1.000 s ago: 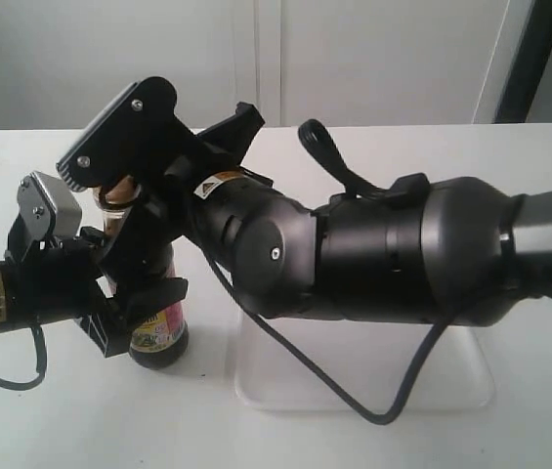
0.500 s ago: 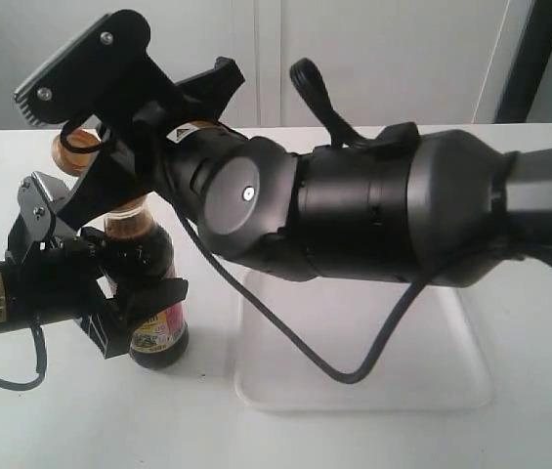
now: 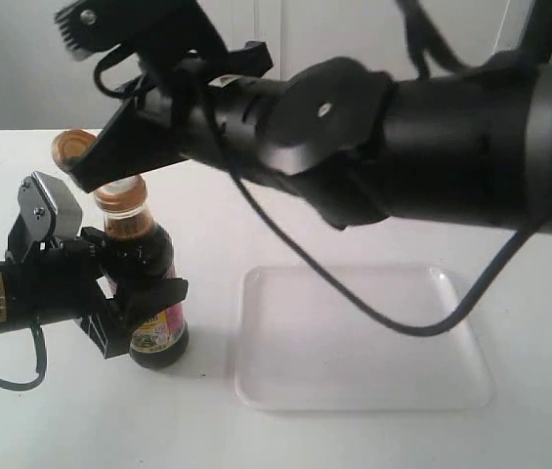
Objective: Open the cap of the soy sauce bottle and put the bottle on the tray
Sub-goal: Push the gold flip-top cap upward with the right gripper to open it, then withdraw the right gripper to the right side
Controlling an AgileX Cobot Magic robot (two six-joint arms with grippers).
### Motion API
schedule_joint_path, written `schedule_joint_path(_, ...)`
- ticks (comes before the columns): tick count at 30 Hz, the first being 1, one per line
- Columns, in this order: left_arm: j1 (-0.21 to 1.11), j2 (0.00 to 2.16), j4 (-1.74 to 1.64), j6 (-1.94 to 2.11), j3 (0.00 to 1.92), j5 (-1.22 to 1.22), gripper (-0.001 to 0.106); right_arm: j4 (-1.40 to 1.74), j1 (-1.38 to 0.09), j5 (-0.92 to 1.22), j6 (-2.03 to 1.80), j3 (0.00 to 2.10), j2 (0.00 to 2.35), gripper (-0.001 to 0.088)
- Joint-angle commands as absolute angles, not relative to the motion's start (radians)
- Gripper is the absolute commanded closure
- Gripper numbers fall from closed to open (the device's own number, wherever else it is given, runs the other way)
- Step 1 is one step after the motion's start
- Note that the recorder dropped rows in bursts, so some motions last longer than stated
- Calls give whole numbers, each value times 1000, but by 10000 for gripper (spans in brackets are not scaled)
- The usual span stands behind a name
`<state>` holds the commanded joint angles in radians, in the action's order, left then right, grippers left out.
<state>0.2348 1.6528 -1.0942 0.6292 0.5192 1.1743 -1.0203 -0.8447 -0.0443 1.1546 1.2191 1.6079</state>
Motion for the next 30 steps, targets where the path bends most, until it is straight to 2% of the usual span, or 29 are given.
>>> schedule_joint_path(10, 235, 1653, -1086, 631, 519, 1174, 1053, -1004, -678, 394, 1131, 1183, 1545, 868)
schedule_joint_path(13, 235, 1653, -1086, 631, 519, 1172, 1053, -716, -628, 561, 856, 1183, 1545, 868)
schedule_joint_path(17, 235, 1653, -1070, 639, 519, 1172, 1053, -326, -596, 678, 483, 1183, 1545, 868)
schedule_joint_path(21, 235, 1653, -1039, 658, 519, 1172, 1053, -62, -522, 756, 198, 1173, 1535, 868)
schedule_joint_path(30, 235, 1581, -996, 681, 519, 1177, 1053, -42, -242, 766, 179, 982, 1403, 868)
